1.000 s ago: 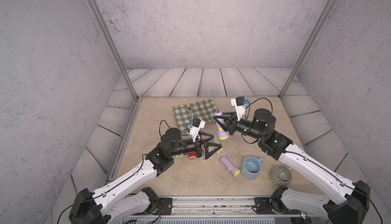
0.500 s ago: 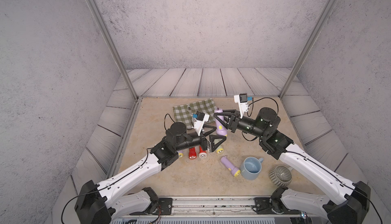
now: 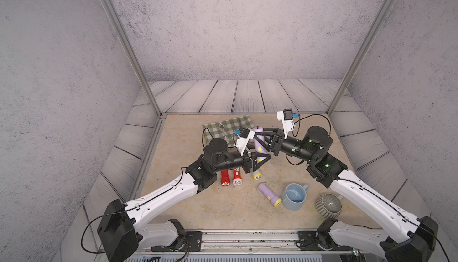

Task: Close the plug at the bottom of the flashlight
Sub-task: Pick up the flashlight from the center of the board.

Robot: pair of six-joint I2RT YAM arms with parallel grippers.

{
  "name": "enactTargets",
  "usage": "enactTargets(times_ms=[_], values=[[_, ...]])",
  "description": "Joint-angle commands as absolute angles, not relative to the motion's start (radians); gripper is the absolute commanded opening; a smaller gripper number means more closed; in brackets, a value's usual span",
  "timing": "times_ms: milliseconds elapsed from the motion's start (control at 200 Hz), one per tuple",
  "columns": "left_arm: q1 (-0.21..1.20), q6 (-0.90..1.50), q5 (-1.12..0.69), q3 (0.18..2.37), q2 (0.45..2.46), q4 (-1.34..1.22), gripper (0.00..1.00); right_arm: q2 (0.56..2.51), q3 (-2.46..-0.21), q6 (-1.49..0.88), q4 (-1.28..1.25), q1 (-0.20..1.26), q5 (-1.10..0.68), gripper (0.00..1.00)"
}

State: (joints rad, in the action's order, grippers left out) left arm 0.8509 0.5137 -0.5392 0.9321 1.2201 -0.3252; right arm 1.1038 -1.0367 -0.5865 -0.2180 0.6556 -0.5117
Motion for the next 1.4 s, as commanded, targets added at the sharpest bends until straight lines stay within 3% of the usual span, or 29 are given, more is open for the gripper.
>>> enactTargets(times_ms=[0,70,130,210,245,370,520,986,1091,1271,1396], values=[[0.860,0.468,-0.534,0.963,1.221,-0.331,0.23,1.076,-1.042,-0.589,-0.239,0.658,-0.535,0.04],[0.863,0.453,-0.525,0.964,1.220,-0.320,0.22,1.069,-1.036,-0.583,-0.233,0.657,-0.531,0.08],[0.865,0.434,-0.513,0.964,1.214,-0.306,0.22,1.061,-1.029,-0.573,-0.227,0.657,-0.532,0.20],[0.864,0.393,-0.479,0.958,1.204,-0.284,0.18,1.049,-1.021,-0.560,-0.209,0.657,-0.523,0.59],[0.865,0.373,-0.463,0.952,1.200,-0.280,0.17,1.041,-1.017,-0.557,-0.200,0.657,-0.512,0.68],[0.865,0.307,-0.411,0.913,1.192,-0.288,0.07,1.014,-1.016,-0.539,-0.153,0.657,-0.483,0.81],[0.865,0.223,-0.380,0.873,1.188,-0.287,0.00,0.972,-1.016,-0.515,-0.110,0.657,-0.474,0.83],[0.865,-0.171,-0.472,0.688,1.024,-0.248,0.00,0.882,-1.023,-0.381,0.148,0.657,-0.327,0.81],[0.865,-0.335,-0.568,0.637,0.965,-0.228,0.00,0.885,-1.019,-0.365,0.160,0.657,-0.365,0.80],[0.865,-0.387,-0.472,0.542,0.848,-0.235,0.00,0.909,-1.072,-0.319,0.235,0.657,-0.539,0.76],[0.865,-0.435,-0.489,0.540,0.809,-0.158,0.00,0.956,-1.133,-0.259,0.317,0.659,-0.635,0.66]])
